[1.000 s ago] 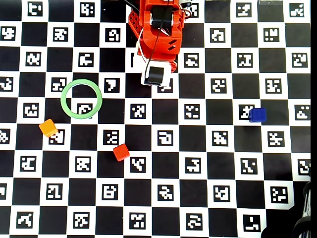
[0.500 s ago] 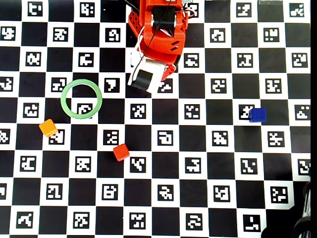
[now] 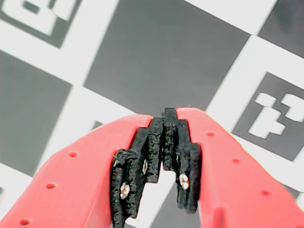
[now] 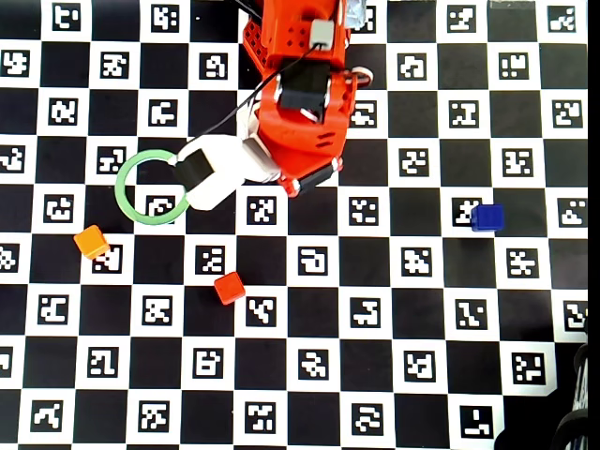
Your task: Grab the red cube then put it in the green circle then put the blue cube on top and finally the orange cube on top
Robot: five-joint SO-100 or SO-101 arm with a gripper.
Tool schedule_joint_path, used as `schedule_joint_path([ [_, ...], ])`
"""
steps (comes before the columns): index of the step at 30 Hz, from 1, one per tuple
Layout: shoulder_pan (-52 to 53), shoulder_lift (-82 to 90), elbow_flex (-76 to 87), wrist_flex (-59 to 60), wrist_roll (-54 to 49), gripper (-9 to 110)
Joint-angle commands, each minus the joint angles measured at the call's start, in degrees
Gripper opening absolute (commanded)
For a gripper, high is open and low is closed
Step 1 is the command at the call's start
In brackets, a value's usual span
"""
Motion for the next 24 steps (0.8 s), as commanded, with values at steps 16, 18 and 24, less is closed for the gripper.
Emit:
schedule_joint_path([
  [16, 8.53, -18.98, -23.73, 0.35, 11.16, -1],
  [18, 8.88, -20.39, -24.61, -0.26, 12.39, -1],
  [24, 8.17, -22.50, -24.43, -3.16, 15.73, 2],
])
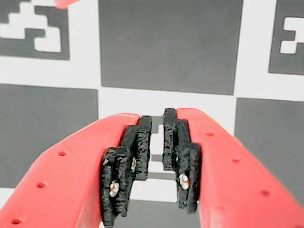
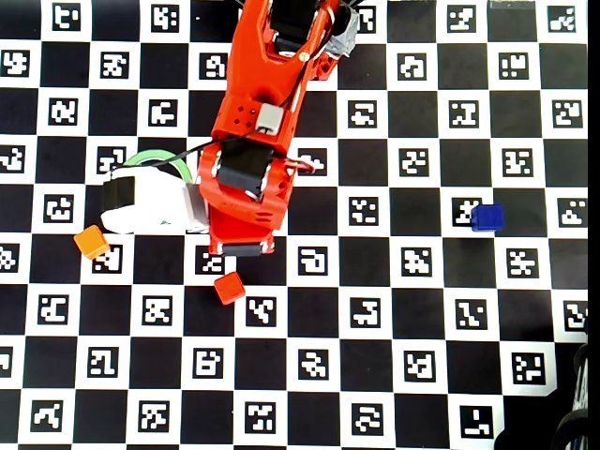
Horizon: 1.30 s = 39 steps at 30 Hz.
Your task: Grab the red cube then put it in the green circle then put the blue cube on top and finally the orange cube on top
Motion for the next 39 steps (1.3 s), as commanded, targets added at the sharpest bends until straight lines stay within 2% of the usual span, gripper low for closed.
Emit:
schedule_joint_path([
  [1, -0.35, 1.58, -3.08, -2.29, 1.93, 3],
  [8, -0.62, -0.09, -0.35, -7.29, 3.78, 10],
  [21, -0.97, -1.58, 7.38, -12.92, 2.55, 39],
  [27, -0.79, -2.11, 11.78, -16.26, 2.90, 43],
  [39, -0.44, -5.98, 17.67, -23.82, 2.81, 43],
])
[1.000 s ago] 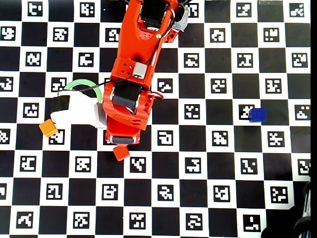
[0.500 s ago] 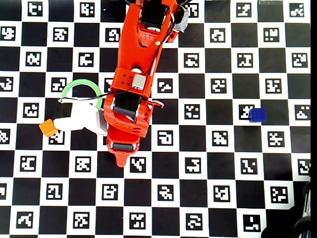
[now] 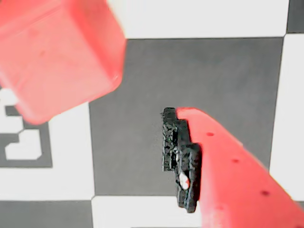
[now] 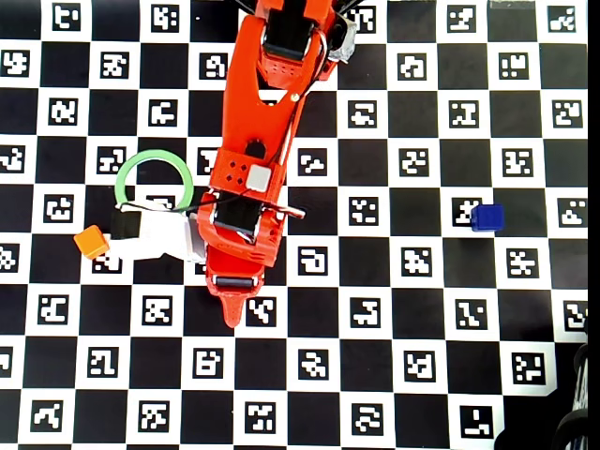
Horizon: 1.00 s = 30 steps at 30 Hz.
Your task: Grab the red cube then put it in the green circle then put the blue cube on top and finally the orange cube on top
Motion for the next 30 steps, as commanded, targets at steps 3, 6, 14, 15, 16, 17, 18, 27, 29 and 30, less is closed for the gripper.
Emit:
schedule_joint_path([
  [3, 0.18, 0.70, 1.32, -4.31, 0.00, 43],
  [6, 0.35, -0.18, 2.29, -6.33, -0.44, 43],
  [14, 0.88, -2.99, 1.76, -8.88, -1.32, 43],
  [15, 0.97, -3.25, 1.76, -9.14, -1.32, 43],
  [16, 0.97, -3.43, 1.76, -9.40, -1.41, 43],
  [17, 1.05, -3.69, 1.67, -9.49, -1.49, 43],
  [18, 1.05, -3.69, 1.49, -9.49, -1.58, 43],
  [27, 1.85, -4.57, 0.26, -9.76, -2.81, 43],
  [29, 2.11, -4.66, 0.18, -9.84, -3.08, 43],
  [30, 2.11, -4.66, 0.18, -9.84, -3.34, 43],
])
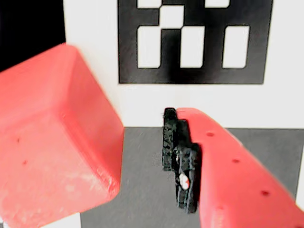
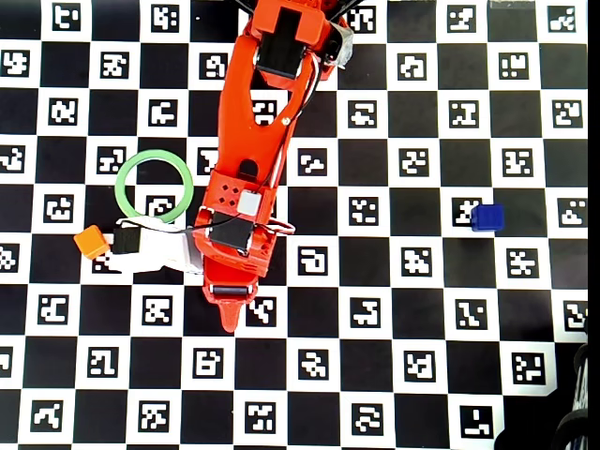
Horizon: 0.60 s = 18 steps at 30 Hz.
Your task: Grab the red cube then put it in the green circle then put the blue cube on top and finally the orange cube on top
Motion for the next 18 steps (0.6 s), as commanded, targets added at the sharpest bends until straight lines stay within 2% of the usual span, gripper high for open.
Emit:
schedule_joint_path([
  [1, 0.88, 2.02, -2.99, -0.62, -1.05, 43],
  [18, 0.35, 2.20, -2.20, -2.02, -6.77, 43],
])
